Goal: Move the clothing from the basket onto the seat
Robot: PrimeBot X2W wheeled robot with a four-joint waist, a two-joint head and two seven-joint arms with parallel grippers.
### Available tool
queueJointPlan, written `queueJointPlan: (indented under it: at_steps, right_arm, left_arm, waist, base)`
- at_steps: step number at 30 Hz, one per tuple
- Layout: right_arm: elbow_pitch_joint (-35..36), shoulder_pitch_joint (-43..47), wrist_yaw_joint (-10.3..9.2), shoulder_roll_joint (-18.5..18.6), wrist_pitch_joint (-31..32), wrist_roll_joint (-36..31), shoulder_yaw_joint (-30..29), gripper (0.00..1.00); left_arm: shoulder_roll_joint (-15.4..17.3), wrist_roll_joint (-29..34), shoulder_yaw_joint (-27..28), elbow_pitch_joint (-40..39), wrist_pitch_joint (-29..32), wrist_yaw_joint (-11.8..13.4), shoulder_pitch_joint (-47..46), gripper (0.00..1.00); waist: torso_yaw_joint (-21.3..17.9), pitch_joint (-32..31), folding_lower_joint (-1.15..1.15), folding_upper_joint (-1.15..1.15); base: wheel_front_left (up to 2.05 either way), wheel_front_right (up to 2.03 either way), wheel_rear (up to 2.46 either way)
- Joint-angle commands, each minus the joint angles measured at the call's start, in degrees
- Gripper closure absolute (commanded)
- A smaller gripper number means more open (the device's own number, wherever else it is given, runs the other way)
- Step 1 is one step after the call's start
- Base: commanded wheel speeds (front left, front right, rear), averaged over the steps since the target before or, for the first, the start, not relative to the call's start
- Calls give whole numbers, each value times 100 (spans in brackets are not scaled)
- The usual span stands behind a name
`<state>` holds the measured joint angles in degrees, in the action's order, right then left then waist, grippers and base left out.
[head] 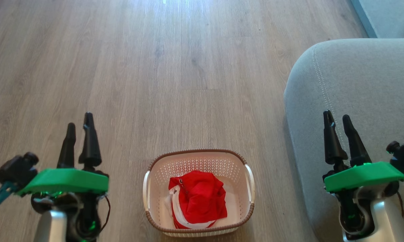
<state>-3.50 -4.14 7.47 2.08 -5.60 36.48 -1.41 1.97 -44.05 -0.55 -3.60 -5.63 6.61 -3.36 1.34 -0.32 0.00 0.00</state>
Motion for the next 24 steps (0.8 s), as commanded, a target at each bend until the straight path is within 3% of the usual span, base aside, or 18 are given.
queueJointPlan:
  at_steps: [1, 11, 24]
  right_arm:
    - [220, -321, 2, 61, -72, -189, 107, 0]
    - [152, -339, 2, 65, -241, -820, 169, 0]
    - [-515, -334, 2, 69, -461, -1193, 310, 0]
  left_arm:
    - [61, 241, 33, -300, -76, 63, -237, 0]
    - [216, 1608, -692, -370, -244, 655, -269, 0]
    - [709, 2470, -1785, 138, -462, 1541, -329, 0]
  waist:
    - [1, -4, 0, 0]
    - [17, -22, 0, 0]
    - [0, -65, 0, 0]
  base:
    - [0, 0, 0]
    - [0, 0, 0]
    - [0, 0, 0]
